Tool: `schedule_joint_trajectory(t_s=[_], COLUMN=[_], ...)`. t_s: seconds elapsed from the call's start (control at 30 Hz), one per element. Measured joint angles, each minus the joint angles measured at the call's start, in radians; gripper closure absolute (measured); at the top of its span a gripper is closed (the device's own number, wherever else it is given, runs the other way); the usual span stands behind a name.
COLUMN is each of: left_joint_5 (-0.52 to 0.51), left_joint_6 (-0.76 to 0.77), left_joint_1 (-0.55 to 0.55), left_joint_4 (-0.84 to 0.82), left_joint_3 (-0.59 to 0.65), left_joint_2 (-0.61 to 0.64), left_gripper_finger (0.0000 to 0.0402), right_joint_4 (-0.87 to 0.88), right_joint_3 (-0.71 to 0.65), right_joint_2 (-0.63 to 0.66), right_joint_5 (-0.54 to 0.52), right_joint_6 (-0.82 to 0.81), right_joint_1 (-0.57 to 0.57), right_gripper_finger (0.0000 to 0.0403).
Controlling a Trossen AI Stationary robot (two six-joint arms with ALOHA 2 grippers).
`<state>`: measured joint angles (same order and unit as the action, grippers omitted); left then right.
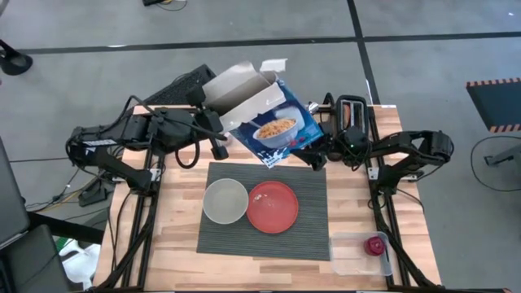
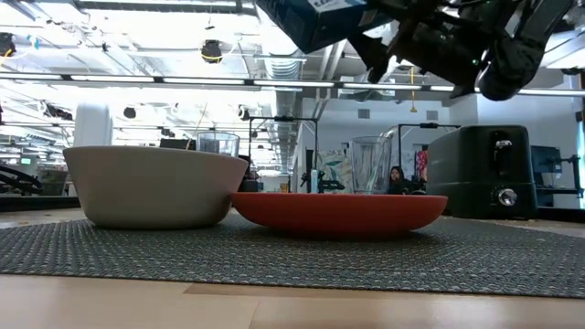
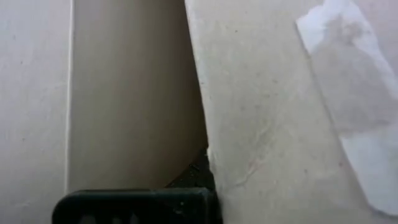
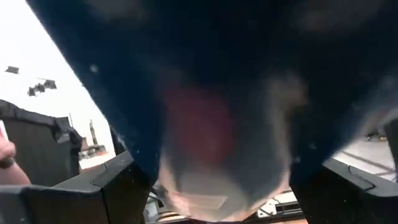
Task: Arrange a breakfast setting
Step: Pour the cereal from the cereal box into the bowl
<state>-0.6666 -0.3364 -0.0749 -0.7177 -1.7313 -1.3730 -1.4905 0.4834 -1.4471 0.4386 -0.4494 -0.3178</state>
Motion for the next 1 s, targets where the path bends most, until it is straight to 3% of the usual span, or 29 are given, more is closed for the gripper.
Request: schedule_joint_trajectory(t_s=[0.57, 0.87, 1.0], left_joint_5=[0.116, 0.155, 0.159], left_joint_6=[0.061, 0.062, 0.064], left_joint_1=[0.003, 0.003, 0.003], left_joint_4=[0.000, -0.005, -0.005], left_joint_3=[-0.002, -0.001, 0.000], left_joint_2=[0.002, 0.004, 0.004], left_gripper_finger=[0.0402, 0.0401, 0.0401], right_joint_4=[-0.008, -0.001, -0.001], right_joint_3=[0.051, 0.051, 0.051], right_joint_2=[0.000, 0.000, 0.000], right_joint_5=[0.004, 0.015, 0.015], right_joint_6=[0.135, 0.142, 0.138], right_joint_1=[0.010, 0.010, 0.010], right_gripper_finger=[0.0046, 0.0123, 0.0125])
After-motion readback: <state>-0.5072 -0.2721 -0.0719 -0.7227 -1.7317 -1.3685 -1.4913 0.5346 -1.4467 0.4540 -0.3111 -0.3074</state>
